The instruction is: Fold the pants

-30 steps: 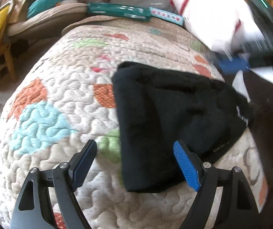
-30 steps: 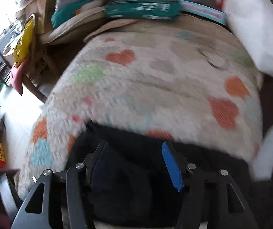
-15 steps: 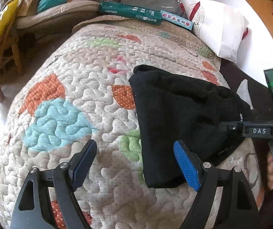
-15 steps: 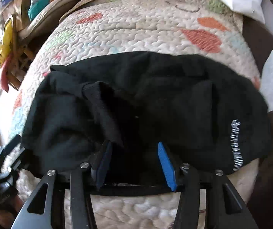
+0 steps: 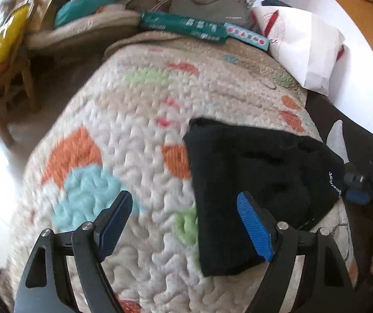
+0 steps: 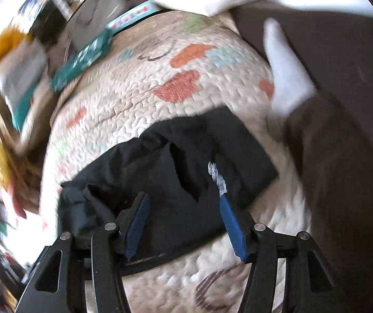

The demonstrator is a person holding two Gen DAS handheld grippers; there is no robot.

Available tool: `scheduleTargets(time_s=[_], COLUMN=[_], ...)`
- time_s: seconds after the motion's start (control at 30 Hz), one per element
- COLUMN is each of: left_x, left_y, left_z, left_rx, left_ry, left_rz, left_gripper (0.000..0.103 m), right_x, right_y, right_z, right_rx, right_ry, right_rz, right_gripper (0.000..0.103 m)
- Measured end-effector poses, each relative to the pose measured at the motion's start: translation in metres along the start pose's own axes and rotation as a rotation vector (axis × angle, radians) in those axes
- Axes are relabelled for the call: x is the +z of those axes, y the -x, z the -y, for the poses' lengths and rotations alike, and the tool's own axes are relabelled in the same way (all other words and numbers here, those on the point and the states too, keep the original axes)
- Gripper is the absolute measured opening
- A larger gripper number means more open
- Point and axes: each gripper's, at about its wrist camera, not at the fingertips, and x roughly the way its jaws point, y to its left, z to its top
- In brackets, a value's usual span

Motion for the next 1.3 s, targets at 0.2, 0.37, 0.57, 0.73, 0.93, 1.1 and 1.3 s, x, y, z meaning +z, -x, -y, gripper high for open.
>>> scheduleTargets(time_s=[0.2,0.37,0.57,0.73,0.93,1.1,1.3], left_x=[0.029,0.056,0.092,0.106,0.101,0.086,0.064], left_y=[0.009,-0.009,-0.050,-0.082,-0.143,-0.181,-0.225], left_z=[0.038,0.082,0.164,0.233,0.294,0.327,0.356], left_rx=[0.013,-0.089,-0.230,-0.289,-0.370,-0.437,-0.414], left_ry=[-0.171,-0.264,-0.396,-0.544,-0.607,-0.674,-0.747], left_rz=[0.010,-0.071,-0.154,-0.135,-0.260,-0.378,-0.525], left_gripper=[0.082,0.082,0.082,0.082,0.082,0.082,0.082], right_x=[-0.031,-0.029,-0.027,-0.022,-0.014,-0.011,-0.008], right_y=[-0.024,-0.020,-0.024,-0.023,-0.032,-0.037,-0.038], right_z=[0.021,0.025,0.042,0.048,0.059,0.047,0.055], right_rx=[0.040,-0.010,-0.009,-0.040,-0.051,-0.067,-0.034], right_ry=[-0.177,-0.187,-0.256,-0.307,-0.419,-0.325,-0.325], right_rz=[-0.068,-0.013,0.005,0.073,0.110,0.156,0.183], right_gripper=[0.063,0.063,0.063,0.064,0.072,0.085,0.085])
